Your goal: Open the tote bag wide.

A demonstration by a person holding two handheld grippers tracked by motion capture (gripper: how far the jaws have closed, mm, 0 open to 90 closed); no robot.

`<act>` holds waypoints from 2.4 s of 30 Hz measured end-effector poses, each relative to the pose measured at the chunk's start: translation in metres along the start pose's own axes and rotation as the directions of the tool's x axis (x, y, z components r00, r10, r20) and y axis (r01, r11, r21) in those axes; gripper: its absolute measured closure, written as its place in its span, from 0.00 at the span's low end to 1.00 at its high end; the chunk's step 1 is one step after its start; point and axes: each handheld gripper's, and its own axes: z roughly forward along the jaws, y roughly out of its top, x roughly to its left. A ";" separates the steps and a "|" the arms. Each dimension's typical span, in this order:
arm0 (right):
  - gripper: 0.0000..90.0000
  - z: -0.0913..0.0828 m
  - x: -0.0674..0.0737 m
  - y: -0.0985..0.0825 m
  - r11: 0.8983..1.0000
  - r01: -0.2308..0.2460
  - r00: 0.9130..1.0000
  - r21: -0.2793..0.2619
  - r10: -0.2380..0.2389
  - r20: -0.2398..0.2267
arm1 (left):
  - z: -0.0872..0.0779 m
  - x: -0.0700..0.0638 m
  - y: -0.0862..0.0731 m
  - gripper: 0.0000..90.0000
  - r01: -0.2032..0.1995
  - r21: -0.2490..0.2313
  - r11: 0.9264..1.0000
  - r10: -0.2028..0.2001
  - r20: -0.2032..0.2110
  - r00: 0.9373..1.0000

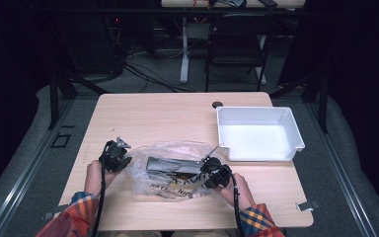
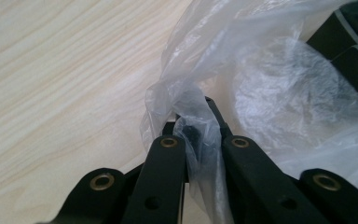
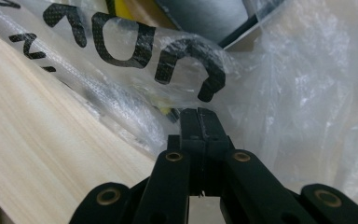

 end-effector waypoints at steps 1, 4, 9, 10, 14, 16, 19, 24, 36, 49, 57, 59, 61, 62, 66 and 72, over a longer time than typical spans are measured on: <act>1.00 0.000 0.001 0.000 1.000 0.006 1.000 0.002 -0.006 -0.008 | 0.000 0.002 -0.001 1.00 0.006 0.009 1.000 -0.006 -0.004 1.000; 1.00 0.000 0.003 0.001 1.000 0.022 0.999 0.013 -0.022 -0.024 | 0.000 0.007 -0.003 1.00 0.015 0.025 1.000 -0.015 -0.003 1.000; 1.00 0.000 0.002 0.001 0.999 0.029 0.999 0.038 -0.028 -0.040 | 0.000 0.007 -0.003 0.99 0.007 0.042 0.999 -0.008 0.022 1.000; 0.94 0.001 0.003 0.000 1.000 0.016 0.999 0.019 -0.016 -0.035 | -0.002 0.008 -0.003 0.96 0.011 0.033 0.999 -0.012 0.033 0.999; 0.73 -0.013 0.006 0.000 0.997 0.073 0.995 -0.023 -0.074 -0.069 | -0.018 0.011 -0.001 0.79 0.028 -0.017 0.999 -0.025 0.120 0.992; 0.64 -0.024 0.009 0.001 0.993 0.095 0.990 -0.064 -0.100 -0.094 | -0.027 0.010 0.000 0.70 0.032 -0.040 0.999 -0.026 0.138 0.990; 0.58 -0.040 0.015 0.002 0.987 0.113 0.985 -0.111 -0.126 -0.120 | -0.037 0.008 0.001 0.60 0.039 -0.064 0.997 -0.029 0.154 0.988; 0.54 -0.060 0.020 0.003 0.976 0.135 0.976 -0.173 -0.161 -0.147 | -0.044 0.002 0.005 0.51 0.039 -0.096 0.995 -0.024 0.148 0.989; 0.58 -0.059 -0.003 0.011 0.943 0.068 0.994 -0.327 -0.036 0.102 | -0.042 -0.012 0.010 0.47 -0.004 -0.092 0.996 0.021 0.195 0.981; 1.00 -0.007 -0.025 0.019 0.957 -0.072 0.984 -0.280 0.114 0.134 | -0.011 -0.017 0.004 0.69 -0.099 0.085 0.991 0.076 0.242 0.967; 1.00 0.011 -0.035 0.020 0.971 -0.096 0.969 -0.221 0.142 0.202 | 0.001 -0.016 -0.001 0.95 -0.117 0.166 0.979 0.084 0.195 0.977; 1.00 0.010 -0.035 0.020 0.976 -0.085 0.966 -0.199 0.130 0.224 | 0.002 -0.016 -0.003 0.98 -0.120 0.192 0.974 0.086 0.173 0.981; 1.00 0.009 -0.035 0.019 0.979 -0.083 0.958 -0.186 0.130 0.257 | 0.003 -0.014 -0.005 0.99 -0.122 0.213 0.969 0.088 0.163 0.983; 1.00 0.009 -0.036 0.019 0.980 -0.090 0.954 -0.177 0.135 0.267 | 0.003 -0.013 -0.006 1.00 -0.119 0.215 0.969 0.085 0.161 0.983; 1.00 0.012 -0.039 0.016 0.981 -0.108 0.950 -0.158 0.149 0.273 | 0.000 -0.009 -0.011 1.00 -0.109 0.246 0.963 0.073 0.151 0.986; 0.95 0.010 -0.032 0.018 0.977 -0.066 0.965 -0.202 0.114 0.237 | -0.013 -0.005 -0.014 0.99 -0.103 0.219 0.970 0.049 0.239 0.970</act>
